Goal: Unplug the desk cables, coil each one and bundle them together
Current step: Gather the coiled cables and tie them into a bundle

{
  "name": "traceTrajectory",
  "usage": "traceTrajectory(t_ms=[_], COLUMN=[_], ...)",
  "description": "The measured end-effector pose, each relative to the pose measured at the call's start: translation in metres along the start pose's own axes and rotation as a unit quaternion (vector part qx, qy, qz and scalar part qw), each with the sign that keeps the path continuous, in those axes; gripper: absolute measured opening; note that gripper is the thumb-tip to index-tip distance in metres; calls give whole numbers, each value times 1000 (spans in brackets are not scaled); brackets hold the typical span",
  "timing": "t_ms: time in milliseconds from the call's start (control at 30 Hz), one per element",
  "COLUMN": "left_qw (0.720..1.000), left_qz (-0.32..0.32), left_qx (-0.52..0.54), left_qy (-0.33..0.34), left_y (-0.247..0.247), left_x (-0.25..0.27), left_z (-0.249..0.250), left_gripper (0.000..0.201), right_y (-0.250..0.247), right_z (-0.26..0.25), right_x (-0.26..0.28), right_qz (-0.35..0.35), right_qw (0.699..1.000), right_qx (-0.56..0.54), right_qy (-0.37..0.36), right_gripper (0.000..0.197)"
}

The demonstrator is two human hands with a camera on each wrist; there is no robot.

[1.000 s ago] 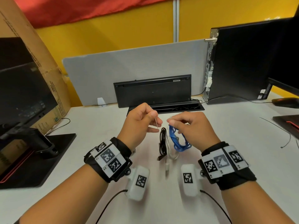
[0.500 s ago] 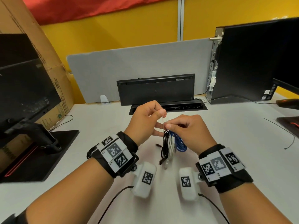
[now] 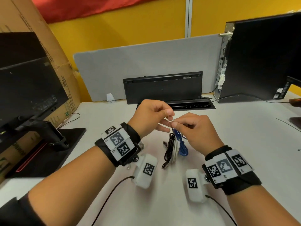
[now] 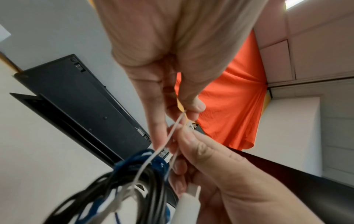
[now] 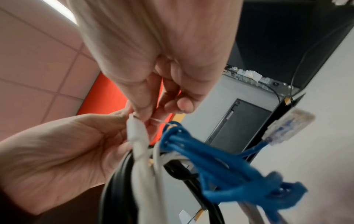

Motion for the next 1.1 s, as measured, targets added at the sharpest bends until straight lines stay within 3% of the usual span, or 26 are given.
traceTrajectory(t_ms=[667, 800, 1000, 1100], left_qw=[1000, 993, 927, 835], left_qz=[3, -5, -86, -174], left_qx=[2, -114, -362, -514], left_qy=[-1, -12, -56, -93], left_y=[1, -20, -50, -49], left_x=[-10, -16, -10, -1], left_z=[-1, -4, -26, -42], left_gripper=[13, 22, 24, 22], right_y=[5, 3, -2, -3], right_z=[5, 5, 4, 5], right_x=[1, 2, 2, 1], right_qz=[-6, 8, 47, 59], right_qw=[1000, 1000, 997, 995], right_qx=[-13, 13, 67, 81], right_qy=[25, 20, -7, -5], right_gripper=[11, 9, 10, 9])
Point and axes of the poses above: each hand's wrist, its own x-axis away from the middle knuckle, its own y-axis out of the palm, z = x × y, the point moved 3 cm from there along -x, towards the middle knuckle, and after that the axes turned 10 degrees about y, right-handed, at the moved point
